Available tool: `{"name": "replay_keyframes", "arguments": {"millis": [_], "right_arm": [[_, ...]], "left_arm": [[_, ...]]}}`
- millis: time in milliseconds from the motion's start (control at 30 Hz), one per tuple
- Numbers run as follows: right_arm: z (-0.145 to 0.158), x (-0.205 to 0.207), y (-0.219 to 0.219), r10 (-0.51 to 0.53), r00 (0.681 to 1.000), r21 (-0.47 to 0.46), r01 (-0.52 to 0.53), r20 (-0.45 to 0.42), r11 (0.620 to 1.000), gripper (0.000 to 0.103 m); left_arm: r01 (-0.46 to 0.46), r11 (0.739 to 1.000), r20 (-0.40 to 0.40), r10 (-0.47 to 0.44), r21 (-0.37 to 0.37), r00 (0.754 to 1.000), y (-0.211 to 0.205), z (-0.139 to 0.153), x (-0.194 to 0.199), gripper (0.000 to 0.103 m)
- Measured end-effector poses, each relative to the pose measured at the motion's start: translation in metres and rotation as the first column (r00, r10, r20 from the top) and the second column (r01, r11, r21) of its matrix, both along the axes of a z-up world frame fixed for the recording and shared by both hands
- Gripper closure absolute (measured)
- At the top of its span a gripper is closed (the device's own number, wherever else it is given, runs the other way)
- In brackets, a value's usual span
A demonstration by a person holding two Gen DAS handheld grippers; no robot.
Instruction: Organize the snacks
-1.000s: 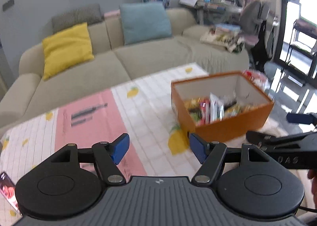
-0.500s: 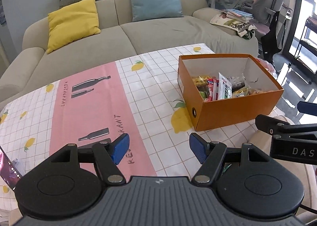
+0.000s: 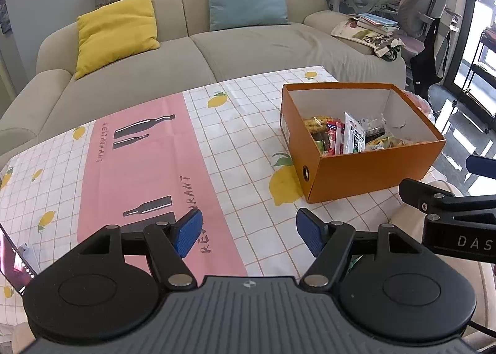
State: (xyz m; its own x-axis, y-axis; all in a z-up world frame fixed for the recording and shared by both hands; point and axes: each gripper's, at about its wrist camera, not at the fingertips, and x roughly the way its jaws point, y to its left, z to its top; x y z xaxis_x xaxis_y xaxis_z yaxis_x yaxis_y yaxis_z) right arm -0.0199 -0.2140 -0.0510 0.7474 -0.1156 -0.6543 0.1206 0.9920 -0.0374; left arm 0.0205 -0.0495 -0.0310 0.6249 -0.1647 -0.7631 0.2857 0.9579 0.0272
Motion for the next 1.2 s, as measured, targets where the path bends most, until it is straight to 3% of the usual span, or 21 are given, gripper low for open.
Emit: {"name": "replay_keyframes", "arguments": {"millis": [1200], "right_arm": [[-0.0028, 0.0019, 0.0008, 0.010, 1.000, 0.002, -0.010, -0.011, 1.000, 0.003]], "left_arm": [[-0.006, 1.000, -0.003, 0.006, -0.003, 1.000, 0.0008, -0.0009, -0.0002, 0.021]]}}
